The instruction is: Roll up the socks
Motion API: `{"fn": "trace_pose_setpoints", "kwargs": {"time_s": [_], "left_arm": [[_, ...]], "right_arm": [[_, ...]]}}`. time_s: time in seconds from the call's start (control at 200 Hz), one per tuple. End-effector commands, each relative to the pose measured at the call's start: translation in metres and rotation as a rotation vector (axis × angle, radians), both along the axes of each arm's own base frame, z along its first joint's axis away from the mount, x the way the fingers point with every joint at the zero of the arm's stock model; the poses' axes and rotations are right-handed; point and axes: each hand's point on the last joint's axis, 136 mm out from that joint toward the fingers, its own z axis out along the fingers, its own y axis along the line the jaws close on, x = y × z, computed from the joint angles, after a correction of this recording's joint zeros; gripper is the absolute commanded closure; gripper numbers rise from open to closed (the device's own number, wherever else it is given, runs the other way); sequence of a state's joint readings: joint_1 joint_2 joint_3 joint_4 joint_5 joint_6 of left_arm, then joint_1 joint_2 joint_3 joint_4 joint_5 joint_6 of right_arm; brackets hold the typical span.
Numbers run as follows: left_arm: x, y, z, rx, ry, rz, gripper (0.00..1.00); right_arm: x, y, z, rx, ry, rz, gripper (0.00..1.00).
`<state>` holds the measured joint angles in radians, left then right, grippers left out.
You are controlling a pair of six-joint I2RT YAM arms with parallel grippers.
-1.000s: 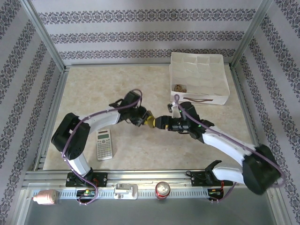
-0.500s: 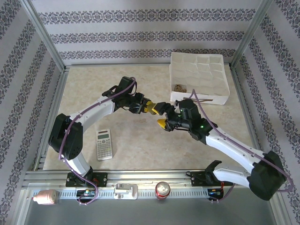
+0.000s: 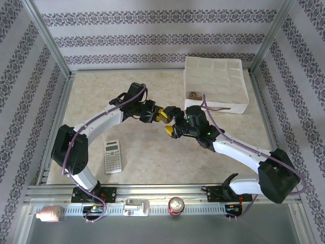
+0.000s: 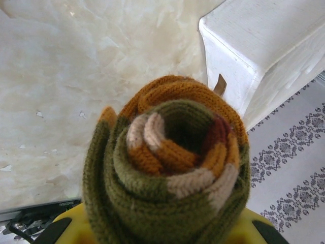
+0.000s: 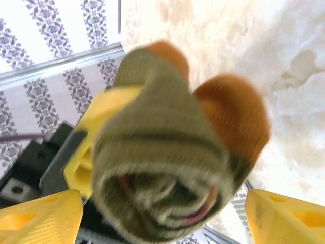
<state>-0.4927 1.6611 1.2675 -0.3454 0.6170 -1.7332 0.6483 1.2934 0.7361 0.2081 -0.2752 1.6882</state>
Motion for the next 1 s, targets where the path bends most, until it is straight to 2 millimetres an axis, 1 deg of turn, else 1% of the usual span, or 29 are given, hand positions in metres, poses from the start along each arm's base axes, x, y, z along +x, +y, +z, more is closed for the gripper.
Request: {"fn": "trace_pose_setpoints", "kwargs": {"time_s": [0.0, 0.145, 0.21, 0.285, 0.36, 0.51, 0.565, 0.625, 0.684, 0.809, 0.894, 0.994], "left_arm": [[-0.012, 0.002, 0.011, -0.008, 0.009, 0.015, 1.00], [-0.016, 0.004, 0.009, -0.007, 0.014, 0.014, 1.00], [-0.017, 0.004, 0.009, -0.009, 0.016, 0.017, 1.00], [-0.017, 0.004, 0.009, -0.007, 0.015, 0.018, 1.00], [-0.017, 0.005, 0.008, -0.005, 0.014, 0.024, 1.00], [-0.012, 0.004, 0.008, -0.007, 0.001, 0.035, 1.00], [-0.011, 0.004, 0.008, -0.009, 0.001, 0.038, 1.00], [-0.010, 0.003, 0.009, -0.012, -0.001, 0.037, 1.00], [-0.010, 0.003, 0.008, -0.009, 0.004, 0.033, 1.00], [-0.012, 0.002, 0.011, -0.012, 0.008, 0.023, 1.00], [-0.013, 0.002, 0.014, -0.017, 0.007, 0.020, 1.00], [-0.015, 0.002, 0.017, -0.023, 0.005, 0.017, 1.00]], "right_arm": [[0.009, -0.004, -0.003, -0.011, -0.024, 0.013, 0.18], [0.020, 0.002, 0.005, 0.015, -0.037, 0.028, 0.20], [0.022, 0.005, 0.009, 0.025, -0.041, 0.034, 0.22], [0.022, 0.007, 0.009, 0.035, -0.031, 0.034, 0.23], [0.015, 0.008, 0.009, 0.046, -0.013, 0.032, 0.22], [-0.007, 0.001, 0.005, 0.004, 0.006, 0.015, 0.12], [-0.013, 0.003, 0.004, 0.015, 0.010, 0.014, 0.11], [-0.015, 0.009, 0.005, 0.035, 0.010, 0.021, 0.11], [-0.012, 0.015, 0.006, 0.048, 0.004, 0.030, 0.11], [0.003, 0.023, 0.013, 0.053, -0.018, 0.044, 0.14], [0.010, 0.020, 0.012, 0.024, -0.028, 0.051, 0.17], [0.016, 0.014, 0.006, -0.006, -0.042, 0.055, 0.21]]}}
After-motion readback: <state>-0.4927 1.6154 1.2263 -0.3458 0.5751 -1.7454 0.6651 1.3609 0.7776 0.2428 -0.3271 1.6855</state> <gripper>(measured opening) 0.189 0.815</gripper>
